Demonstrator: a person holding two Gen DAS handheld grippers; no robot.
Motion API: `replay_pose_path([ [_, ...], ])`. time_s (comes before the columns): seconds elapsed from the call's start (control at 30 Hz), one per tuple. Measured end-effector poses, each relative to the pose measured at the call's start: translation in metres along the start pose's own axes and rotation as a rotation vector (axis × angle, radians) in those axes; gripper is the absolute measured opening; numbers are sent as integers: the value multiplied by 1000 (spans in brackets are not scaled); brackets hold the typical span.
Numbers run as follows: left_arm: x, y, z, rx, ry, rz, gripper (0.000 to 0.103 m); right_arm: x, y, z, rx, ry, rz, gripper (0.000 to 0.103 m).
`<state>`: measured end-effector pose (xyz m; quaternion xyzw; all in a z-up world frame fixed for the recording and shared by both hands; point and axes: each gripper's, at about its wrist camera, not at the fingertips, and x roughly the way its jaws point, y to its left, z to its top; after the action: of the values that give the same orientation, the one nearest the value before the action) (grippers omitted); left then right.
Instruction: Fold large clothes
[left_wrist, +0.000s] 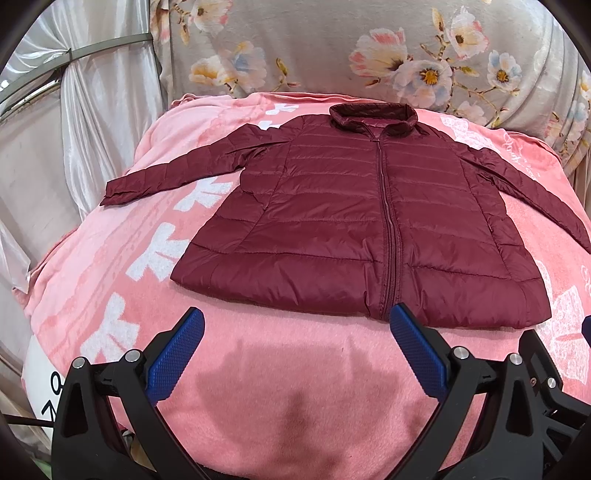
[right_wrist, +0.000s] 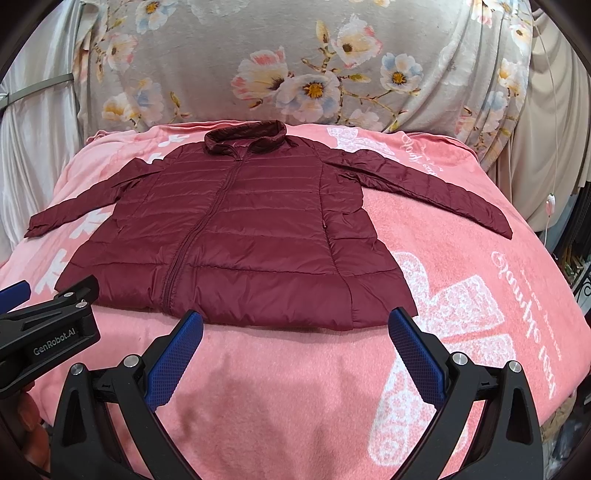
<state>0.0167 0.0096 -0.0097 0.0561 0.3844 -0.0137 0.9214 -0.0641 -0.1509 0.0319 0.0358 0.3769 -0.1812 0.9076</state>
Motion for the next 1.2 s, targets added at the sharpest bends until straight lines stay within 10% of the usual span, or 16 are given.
replay_pose_path([
  [1.2,0,-1,0,3,0,-2,98,1,0,-1,-4,-2,-4,98],
])
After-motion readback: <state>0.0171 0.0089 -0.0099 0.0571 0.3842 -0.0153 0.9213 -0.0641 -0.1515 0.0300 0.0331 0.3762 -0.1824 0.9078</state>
